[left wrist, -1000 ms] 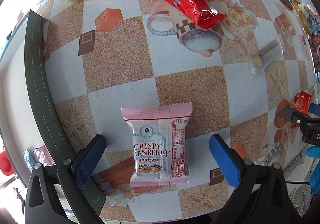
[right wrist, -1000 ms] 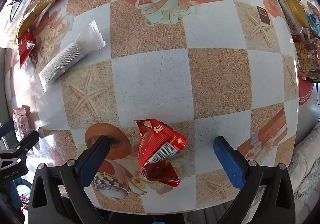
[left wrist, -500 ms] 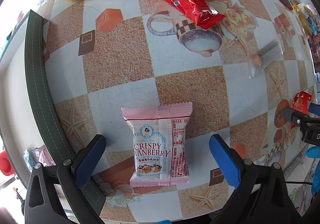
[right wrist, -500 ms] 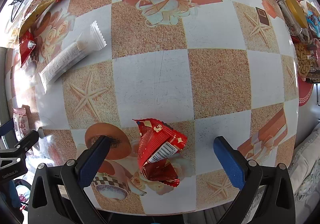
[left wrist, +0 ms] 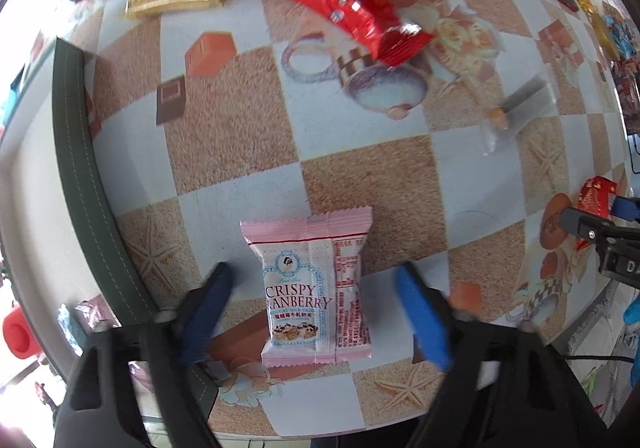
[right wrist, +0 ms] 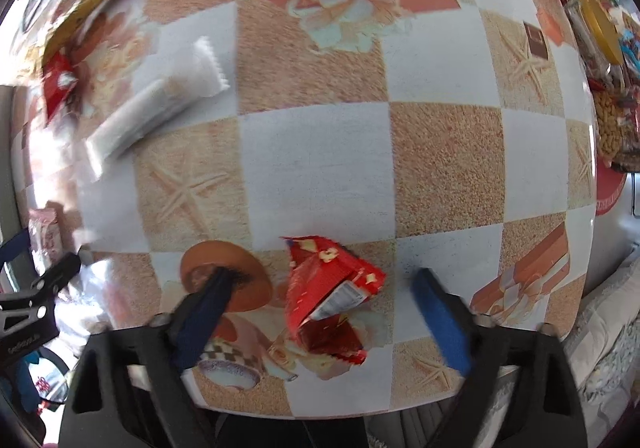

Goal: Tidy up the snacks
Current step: 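Carry both packets over the white tray and open both tools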

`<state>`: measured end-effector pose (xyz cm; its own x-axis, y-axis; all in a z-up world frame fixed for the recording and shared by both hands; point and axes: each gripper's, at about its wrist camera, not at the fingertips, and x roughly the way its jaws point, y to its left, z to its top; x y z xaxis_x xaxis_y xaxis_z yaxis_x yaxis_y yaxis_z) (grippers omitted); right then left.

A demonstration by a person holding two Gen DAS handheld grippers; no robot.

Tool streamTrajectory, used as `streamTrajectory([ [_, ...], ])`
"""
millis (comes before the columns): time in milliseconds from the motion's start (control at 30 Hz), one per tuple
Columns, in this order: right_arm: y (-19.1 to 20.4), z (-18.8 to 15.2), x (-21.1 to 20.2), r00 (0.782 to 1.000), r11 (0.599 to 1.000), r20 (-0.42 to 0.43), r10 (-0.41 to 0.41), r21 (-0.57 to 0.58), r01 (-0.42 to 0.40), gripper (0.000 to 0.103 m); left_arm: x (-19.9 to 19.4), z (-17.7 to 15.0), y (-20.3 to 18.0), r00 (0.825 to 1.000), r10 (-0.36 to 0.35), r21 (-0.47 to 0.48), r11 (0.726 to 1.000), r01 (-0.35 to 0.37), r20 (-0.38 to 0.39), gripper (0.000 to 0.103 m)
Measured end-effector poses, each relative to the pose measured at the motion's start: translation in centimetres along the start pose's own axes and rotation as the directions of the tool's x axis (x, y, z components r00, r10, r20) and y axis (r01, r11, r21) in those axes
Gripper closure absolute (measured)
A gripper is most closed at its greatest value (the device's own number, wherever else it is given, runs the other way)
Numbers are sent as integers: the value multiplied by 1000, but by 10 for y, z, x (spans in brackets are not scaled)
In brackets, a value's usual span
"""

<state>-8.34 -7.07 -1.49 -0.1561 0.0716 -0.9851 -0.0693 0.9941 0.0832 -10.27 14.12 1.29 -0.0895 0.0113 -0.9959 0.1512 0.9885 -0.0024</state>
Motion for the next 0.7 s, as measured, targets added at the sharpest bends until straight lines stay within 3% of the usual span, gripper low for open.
streamTrajectory([
  [67, 7, 1, -6, 1000, 1000, 15, -1, -25, 2, 54, -5, 0, 0, 1000, -2, 8, 1000, 2, 12, 55],
  [133, 13, 3, -12, 1000, 999, 29, -4, -50, 5, 75, -6, 0, 3, 1000, -24, 4, 1000, 24, 12, 59],
  [333, 28, 10, -23, 997, 996, 33, 74, -59, -72, 78, -16, -8, 24, 995, -86, -62, 994, 89, 44, 60],
  [700, 71, 30, -59, 984, 982, 75, 160, -116, -151, 78, -49, -19, 66, 986, -90, -120, 987, 108, 142, 60],
])
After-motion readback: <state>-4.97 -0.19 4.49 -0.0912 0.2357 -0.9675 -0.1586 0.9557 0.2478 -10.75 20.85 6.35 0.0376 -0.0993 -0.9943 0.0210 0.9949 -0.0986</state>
